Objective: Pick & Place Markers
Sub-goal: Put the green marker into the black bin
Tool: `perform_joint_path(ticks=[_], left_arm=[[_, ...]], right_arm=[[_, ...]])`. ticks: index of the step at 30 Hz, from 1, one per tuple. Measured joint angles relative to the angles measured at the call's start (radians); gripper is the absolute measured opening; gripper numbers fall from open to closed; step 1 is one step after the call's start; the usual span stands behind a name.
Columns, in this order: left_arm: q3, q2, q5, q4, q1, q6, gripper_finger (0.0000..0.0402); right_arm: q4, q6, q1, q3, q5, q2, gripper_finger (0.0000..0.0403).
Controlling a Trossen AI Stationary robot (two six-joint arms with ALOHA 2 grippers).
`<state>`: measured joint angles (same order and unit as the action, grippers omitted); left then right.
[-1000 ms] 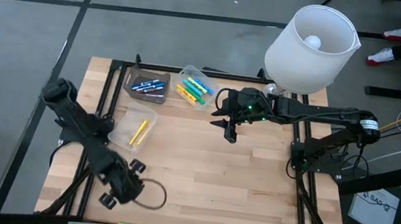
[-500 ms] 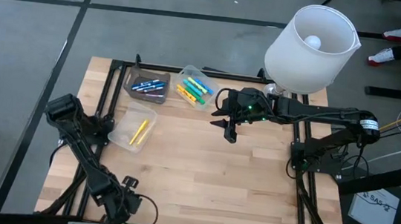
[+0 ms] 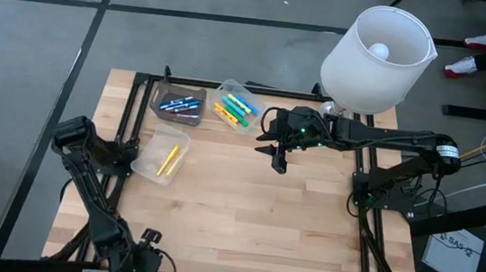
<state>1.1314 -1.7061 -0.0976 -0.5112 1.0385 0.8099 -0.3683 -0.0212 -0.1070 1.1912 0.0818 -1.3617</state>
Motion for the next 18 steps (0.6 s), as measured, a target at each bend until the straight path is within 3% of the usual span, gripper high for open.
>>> perform_joint_path(ticks=[7,15,18], left_arm=[[0.018,-0.072,0.006,0.037,0.002,0.023,0.0157],[0.166,-0.247,-0.007,-0.169,0.002,0.016,0.0157],[0.201,-0.295,0.010,-0.171,0.002,0.017,0.0157]], right_arm=[[0.000,0.000,0.000,0.000,0.000,0.000,0.0156],[0.000,0.000,0.000,0.000,-0.001,0.000,0.0156],[-0.002,0.000,0.000,0.000,-0.001,0.000,0.0156]])
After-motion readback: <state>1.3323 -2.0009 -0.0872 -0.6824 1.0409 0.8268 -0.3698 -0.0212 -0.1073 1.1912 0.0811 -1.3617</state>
